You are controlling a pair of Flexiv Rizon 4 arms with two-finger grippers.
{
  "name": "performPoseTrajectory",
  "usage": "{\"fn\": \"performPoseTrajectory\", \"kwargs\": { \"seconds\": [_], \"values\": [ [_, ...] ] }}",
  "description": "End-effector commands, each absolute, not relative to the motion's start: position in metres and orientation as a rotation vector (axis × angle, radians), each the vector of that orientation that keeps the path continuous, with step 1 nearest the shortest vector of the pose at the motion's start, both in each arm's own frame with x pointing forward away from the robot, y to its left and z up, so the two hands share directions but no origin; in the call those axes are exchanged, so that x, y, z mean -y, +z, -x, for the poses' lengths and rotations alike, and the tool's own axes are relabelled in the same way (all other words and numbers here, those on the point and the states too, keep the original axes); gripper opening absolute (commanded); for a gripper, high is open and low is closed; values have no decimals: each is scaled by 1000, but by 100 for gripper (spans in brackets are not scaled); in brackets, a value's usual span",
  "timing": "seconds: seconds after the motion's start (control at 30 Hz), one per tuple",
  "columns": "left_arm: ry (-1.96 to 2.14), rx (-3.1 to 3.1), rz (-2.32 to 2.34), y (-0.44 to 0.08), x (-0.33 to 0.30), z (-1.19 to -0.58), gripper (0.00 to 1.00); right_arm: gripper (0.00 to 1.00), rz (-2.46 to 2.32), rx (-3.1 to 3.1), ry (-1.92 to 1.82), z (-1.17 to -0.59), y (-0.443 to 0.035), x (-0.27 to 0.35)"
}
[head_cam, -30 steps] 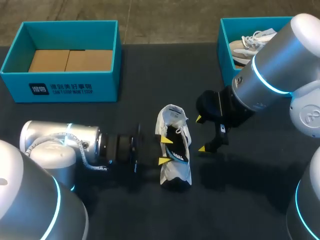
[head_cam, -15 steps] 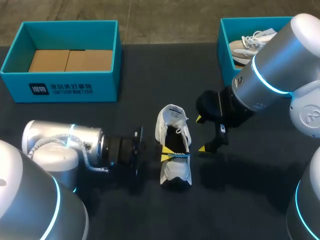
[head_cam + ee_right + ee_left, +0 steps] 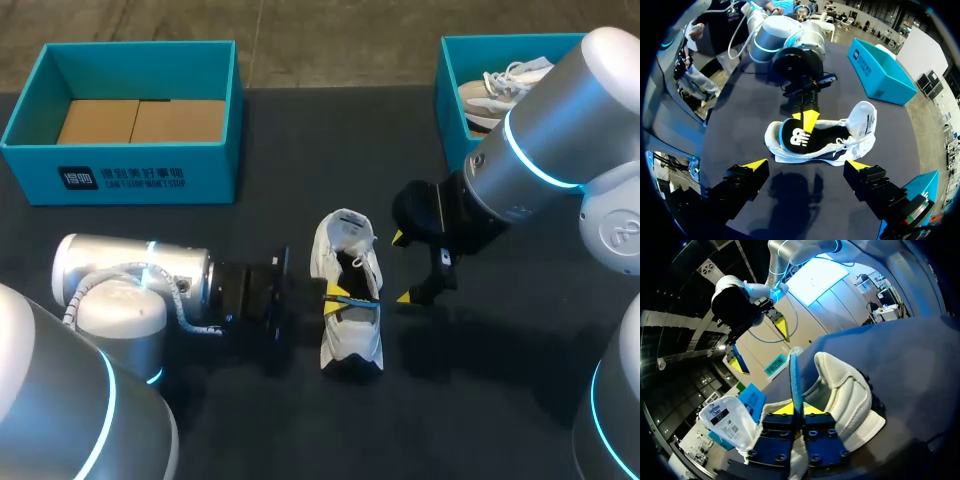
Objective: Take the shoe out of the shoebox, open the shoe tongue, remove and reinsert the insole, then place the shoe into the shoebox
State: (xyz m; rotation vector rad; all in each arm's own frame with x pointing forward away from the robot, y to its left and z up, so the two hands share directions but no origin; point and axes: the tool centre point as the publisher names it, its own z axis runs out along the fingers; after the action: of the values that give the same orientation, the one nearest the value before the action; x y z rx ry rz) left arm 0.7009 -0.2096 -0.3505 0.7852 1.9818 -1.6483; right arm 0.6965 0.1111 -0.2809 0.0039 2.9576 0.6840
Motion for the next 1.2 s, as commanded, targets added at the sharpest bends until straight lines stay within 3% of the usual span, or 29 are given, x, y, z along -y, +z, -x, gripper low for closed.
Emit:
{"fn": "performPoseTrajectory", "kwargs": {
  "seconds": [0.03,0.23,0.37,0.4,0.43,1.13,1.17,1.2],
  "values": [
    [-1656,-1963,-781,-343,211,-695,43,100,-4,-2956,683,-696,-282,-111],
    [-1674,-1930,-802,-330,210,-685,39,100,-4,-2956,683,-696,-282,-111],
    [-1681,-1924,-816,-327,211,-681,22,100,-4,-2956,683,-696,-282,-111],
    [-1682,-1925,-818,-328,211,-680,7,100,-4,-2956,683,-696,-282,-111],
    [-1685,-1933,-818,-329,211,-680,0,100,-4,-2956,683,-696,-282,-111],
    [-1656,-2002,-847,-356,213,-699,0,100,-4,-2956,683,-696,-282,-111],
    [-1658,-2003,-846,-355,213,-696,2,100,-4,-2956,683,-696,-282,-111],
    [-1661,-2003,-846,-354,212,-693,36,100,-4,-2956,683,-696,-282,-111]
  ]
}}
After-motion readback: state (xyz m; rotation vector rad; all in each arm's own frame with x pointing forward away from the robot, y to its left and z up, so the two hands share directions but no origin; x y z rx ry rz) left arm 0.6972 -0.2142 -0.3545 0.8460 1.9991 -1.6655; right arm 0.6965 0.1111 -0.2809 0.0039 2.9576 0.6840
